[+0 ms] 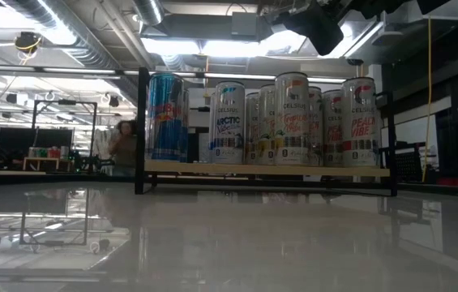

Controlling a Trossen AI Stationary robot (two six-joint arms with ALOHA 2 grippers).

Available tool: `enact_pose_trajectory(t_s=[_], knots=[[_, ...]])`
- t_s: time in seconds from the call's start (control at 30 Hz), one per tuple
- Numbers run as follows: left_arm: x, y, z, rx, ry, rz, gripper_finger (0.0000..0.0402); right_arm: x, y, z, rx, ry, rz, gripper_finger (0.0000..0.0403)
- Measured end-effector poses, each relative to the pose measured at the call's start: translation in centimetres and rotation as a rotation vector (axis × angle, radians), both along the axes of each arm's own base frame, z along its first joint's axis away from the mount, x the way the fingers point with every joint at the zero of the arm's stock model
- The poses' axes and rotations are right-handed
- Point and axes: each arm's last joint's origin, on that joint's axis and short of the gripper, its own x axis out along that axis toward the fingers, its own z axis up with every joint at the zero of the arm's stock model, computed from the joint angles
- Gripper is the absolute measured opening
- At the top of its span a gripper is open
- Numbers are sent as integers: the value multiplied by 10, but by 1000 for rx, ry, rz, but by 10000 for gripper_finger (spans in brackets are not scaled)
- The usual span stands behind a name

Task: Place canned beverage on shelf
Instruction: Put the white-blue soda can on the shelf aligned with the other white-blue soda can

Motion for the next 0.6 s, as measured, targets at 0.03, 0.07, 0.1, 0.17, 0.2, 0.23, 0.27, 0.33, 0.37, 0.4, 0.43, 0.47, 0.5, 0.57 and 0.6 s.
enact_pose_trajectory(t_s=[0.03,0.07,0.1,0.17,0.2,0.23,0.27,0.33,0.37,0.4,0.43,0.47,0.5,0.57,0.6], knots=[[0,0,0,0,-1,-1,393,0,0,0,0,0,0,376],[0,0,0,1,-1,-2,393,0,0,0,0,0,0,376],[0,0,0,1,-1,-2,393,0,0,0,0,0,0,376],[0,0,0,2,0,-2,393,0,0,0,0,0,0,376],[0,0,0,2,0,-2,392,0,0,0,0,0,0,376],[0,0,0,2,0,-2,392,0,0,0,0,0,0,376],[0,0,0,2,-1,-2,392,0,0,0,0,0,0,376],[0,0,-2,14,-4,-4,392,0,0,0,0,0,0,376],[-1,1,-3,24,-5,-5,392,0,0,0,0,0,0,376],[-1,1,-6,34,-5,-6,392,0,0,0,0,0,0,376],[-1,2,-8,43,-4,-7,392,0,0,0,0,0,0,376],[-1,2,-11,48,-2,-7,392,0,0,0,0,0,0,376],[-1,2,-15,50,1,-7,392,0,0,0,0,0,0,376],[-1,2,-21,46,1,-16,392,0,0,0,0,0,0,376],[-1,1,-22,39,0,-29,392,0,0,0,0,0,0,376]])
